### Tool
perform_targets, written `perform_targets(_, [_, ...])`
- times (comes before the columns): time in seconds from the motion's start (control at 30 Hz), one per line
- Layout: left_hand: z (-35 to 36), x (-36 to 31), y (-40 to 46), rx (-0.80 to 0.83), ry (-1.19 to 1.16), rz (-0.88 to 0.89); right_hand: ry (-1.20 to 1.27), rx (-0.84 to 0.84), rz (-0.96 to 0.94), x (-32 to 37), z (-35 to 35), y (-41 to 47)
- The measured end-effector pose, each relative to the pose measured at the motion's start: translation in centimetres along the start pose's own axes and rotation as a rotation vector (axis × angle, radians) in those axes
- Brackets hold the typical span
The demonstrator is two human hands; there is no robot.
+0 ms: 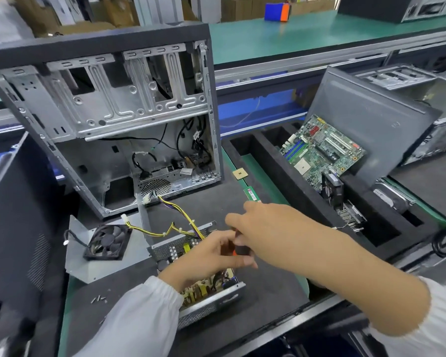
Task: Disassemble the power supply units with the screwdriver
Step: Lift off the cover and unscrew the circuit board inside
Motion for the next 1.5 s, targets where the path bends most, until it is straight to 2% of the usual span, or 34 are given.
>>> perform_targets(0.13, [-0.4, 0.1, 0.0, -0.057, -0.03, -0.016, 0.154, 0.099, -0.19, -1.0, -0.3, -0.1])
perform_targets(0.2, [-0.3, -0.1, 0.0, -0.032, 0.012, -0.027, 0.214, 0.086, -0.122, -1.0, -0.6, -0.1])
perform_targets(0.27, [-0.3, -0.4, 0.0, -0.02, 0.049, -0.027, 0.127, 0.039, 0.022, -0.6, -0.9, 0.3])
perform_targets(0.33, [-0.3, -0.7, 0.0, -0.034, 0.014, -0.026, 0.004, -0.013, 0.079, -0.1, -1.0, 0.7])
perform_targets(0.43, [-0.2, -0.9, 0.0, -0.022, -0.021, -0.025, -0.021, 0.03, -0.028, 0.1, -0.8, 0.6])
perform_targets(0.6, [-0.1, -0.6, 0.0, -0.058, -0.027, -0.026, 0.144, 0.09, -0.27, -0.9, -0.6, -0.1])
perform_targets(0.67, [0.0, -0.6, 0.0, -0.043, -0.03, -0.032, 0.198, 0.055, -0.209, -1.0, -0.9, -0.1])
perform_targets(0.77, [0.0, -0.6, 0.2, -0.011, 0.009, -0.015, 0.06, -0.016, -0.018, -0.6, -1.4, 0.5])
perform_targets(0.87, [-0.1, -0.6, 0.3, -0.038, -0.046, -0.001, -0.016, -0.004, -0.057, -0.4, -1.2, 1.0])
perform_targets(1.03, [-0.5, -0.3, 0.1, -0.097, -0.081, -0.024, 0.159, 0.125, -0.277, -1.4, -1.3, 0.2])
perform_targets(1.1, [-0.5, -0.7, 0.0, -0.072, -0.066, -0.036, 0.202, 0.093, -0.229, -1.2, -1.6, 0.3])
perform_targets(1.2, [-0.5, -1.0, -0.1, -0.075, 0.0, -0.044, 0.095, 0.022, -0.052, -0.5, -1.9, 1.0])
perform_targets(1.27, [-0.6, -0.9, 0.0, -0.08, -0.006, -0.044, 0.015, -0.016, -0.041, -0.1, -2.0, 1.4])
perform_targets(1.37, [-0.9, -0.4, -0.1, -0.094, -0.042, -0.066, 0.011, 0.058, -0.173, -0.5, -1.6, 1.1])
perform_targets(1.5, [-1.1, 0.1, -0.4, -0.115, 0.033, -0.092, 0.187, 0.13, -0.36, -0.9, -1.6, 0.5])
Point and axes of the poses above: each hand's wrist, its own y-axis towards the middle knuckle, its own z-axis out of the palm, x = y × z, the point moved 1 cm from there along y, towards the middle knuckle, and after that the axes turned 14 degrees about x, right-handed, at the moved point
